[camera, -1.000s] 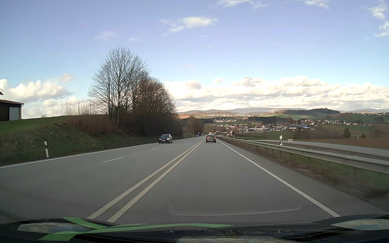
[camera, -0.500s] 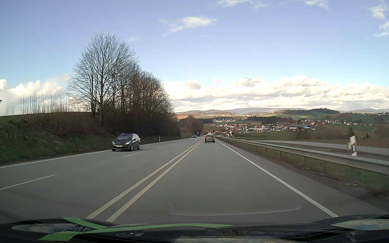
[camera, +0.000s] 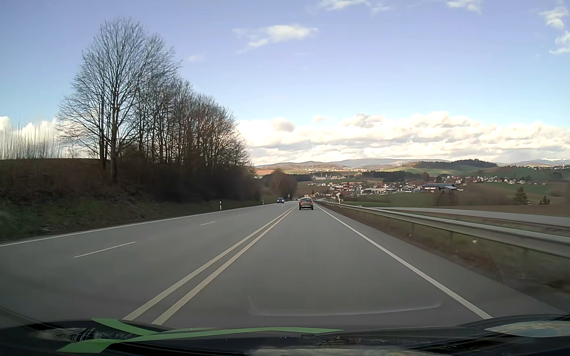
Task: Follow the waypoints while adhering to traffic rules and regulations
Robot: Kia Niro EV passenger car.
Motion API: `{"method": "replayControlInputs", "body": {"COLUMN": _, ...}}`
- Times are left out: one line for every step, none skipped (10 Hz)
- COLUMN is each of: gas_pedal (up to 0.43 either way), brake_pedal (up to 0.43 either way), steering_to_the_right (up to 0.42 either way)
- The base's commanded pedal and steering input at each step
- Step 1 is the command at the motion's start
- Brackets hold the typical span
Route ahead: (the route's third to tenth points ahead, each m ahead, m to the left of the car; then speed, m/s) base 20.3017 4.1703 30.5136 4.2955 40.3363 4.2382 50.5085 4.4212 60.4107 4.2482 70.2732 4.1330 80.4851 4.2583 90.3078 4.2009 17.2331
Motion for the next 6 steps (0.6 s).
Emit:
{"method": "replayControlInputs", "body": {"gas_pedal": 0.098, "brake_pedal": 0.000, "steering_to_the_right": -0.003}}
{"method": "replayControlInputs", "body": {"gas_pedal": 0.098, "brake_pedal": 0.000, "steering_to_the_right": -0.003}}
{"method": "replayControlInputs", "body": {"gas_pedal": 0.098, "brake_pedal": 0.000, "steering_to_the_right": -0.003}}
{"method": "replayControlInputs", "body": {"gas_pedal": 0.098, "brake_pedal": 0.000, "steering_to_the_right": -0.003}}
{"method": "replayControlInputs", "body": {"gas_pedal": 0.098, "brake_pedal": 0.000, "steering_to_the_right": -0.003}}
{"method": "replayControlInputs", "body": {"gas_pedal": 0.098, "brake_pedal": 0.000, "steering_to_the_right": -0.003}}
